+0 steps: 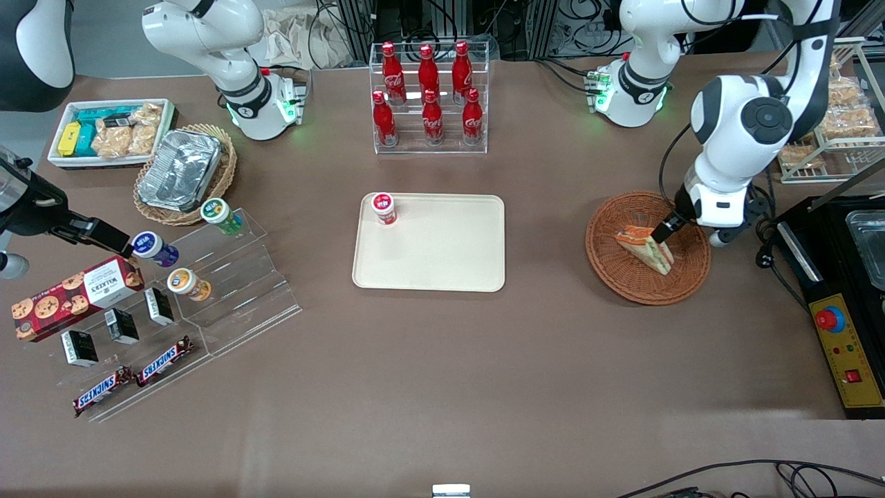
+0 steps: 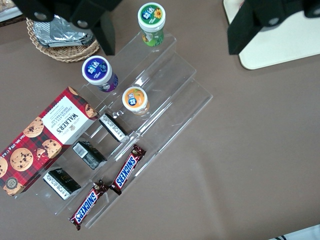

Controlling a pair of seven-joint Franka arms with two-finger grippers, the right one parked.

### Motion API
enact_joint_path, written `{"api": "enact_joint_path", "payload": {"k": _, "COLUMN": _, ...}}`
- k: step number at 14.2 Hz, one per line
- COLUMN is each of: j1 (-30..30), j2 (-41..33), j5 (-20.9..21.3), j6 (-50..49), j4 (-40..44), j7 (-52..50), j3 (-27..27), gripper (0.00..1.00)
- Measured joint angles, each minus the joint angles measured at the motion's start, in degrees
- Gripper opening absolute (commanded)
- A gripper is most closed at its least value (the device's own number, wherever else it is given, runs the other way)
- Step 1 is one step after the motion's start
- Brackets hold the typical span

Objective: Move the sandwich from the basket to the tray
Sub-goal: 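Lower the left gripper onto the sandwich and close on its end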

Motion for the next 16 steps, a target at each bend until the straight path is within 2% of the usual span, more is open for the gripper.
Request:
{"api": "enact_joint_path", "payload": {"k": 4, "j1": -2.3, "j2": 4.1, "j5": 0.0, "j6": 6.6, "j4": -1.3, "j7": -5.9, "j3": -0.1, "gripper": 1.0}}
{"api": "enact_joint_path", "payload": {"k": 9, "j1": -3.1, "j2": 6.0, "j5": 0.2, "j6": 8.9, "j4": -1.2, "j7": -8.0, "j3": 0.0, "gripper": 1.0}}
{"api": "enact_joint_path", "payload": {"k": 15, "j1": -3.7, "j2": 8.5, "j5": 7.1, "j6": 11.7, "j4": -1.4, "j7": -12.8, "j3": 0.0, "gripper": 0.98}}
{"api": "enact_joint_path", "payload": {"k": 16, "j1": -3.7, "j2": 9.1, "j5": 7.7, "j6": 12.2, "j4": -1.4, "j7": -13.1, "j3": 0.1, "gripper": 0.92}}
